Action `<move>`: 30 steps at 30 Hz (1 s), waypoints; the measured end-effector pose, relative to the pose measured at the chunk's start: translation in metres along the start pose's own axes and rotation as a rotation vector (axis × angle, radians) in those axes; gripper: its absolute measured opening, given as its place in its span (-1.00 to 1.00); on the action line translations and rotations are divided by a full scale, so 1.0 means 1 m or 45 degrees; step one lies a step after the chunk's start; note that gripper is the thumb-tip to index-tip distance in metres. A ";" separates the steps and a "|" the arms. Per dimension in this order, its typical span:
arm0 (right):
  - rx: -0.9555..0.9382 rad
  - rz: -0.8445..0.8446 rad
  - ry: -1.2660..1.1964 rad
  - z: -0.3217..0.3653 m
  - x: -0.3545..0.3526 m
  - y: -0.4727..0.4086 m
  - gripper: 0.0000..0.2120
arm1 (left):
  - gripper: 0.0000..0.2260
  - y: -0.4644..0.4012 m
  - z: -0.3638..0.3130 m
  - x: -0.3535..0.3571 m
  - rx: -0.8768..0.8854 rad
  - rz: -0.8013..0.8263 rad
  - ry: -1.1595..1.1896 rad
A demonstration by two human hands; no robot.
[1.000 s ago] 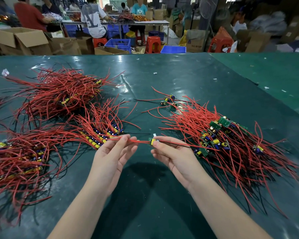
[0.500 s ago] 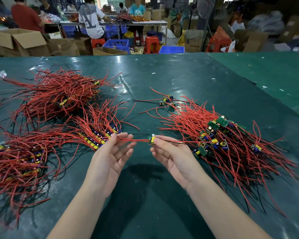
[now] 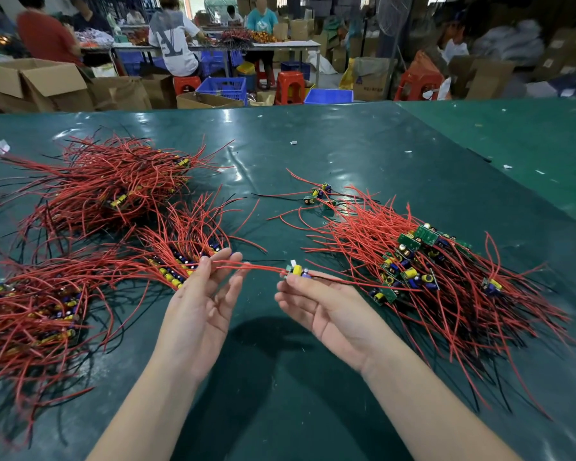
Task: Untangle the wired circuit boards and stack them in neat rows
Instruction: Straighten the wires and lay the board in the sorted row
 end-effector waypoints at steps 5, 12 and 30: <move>-0.277 -0.288 -0.080 0.019 -0.008 0.004 -0.83 | -0.71 0.002 0.000 0.000 -0.067 0.016 -0.045; -0.402 -0.800 -0.305 0.050 -0.039 0.017 -0.89 | -0.77 0.001 -0.003 -0.007 -0.090 -0.057 -0.009; -0.324 -0.769 -0.421 0.053 -0.048 0.012 -0.87 | -0.76 0.003 -0.003 -0.005 -0.187 -0.156 -0.020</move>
Point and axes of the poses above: each hand's wrist, its own y-axis away from the middle knuckle, its own x-axis out of the palm, z = x × y, the point moved 3 cm from there along -y, towards the middle knuckle, and after that the axes turned 1 degree about -x, right-handed, at the moved point
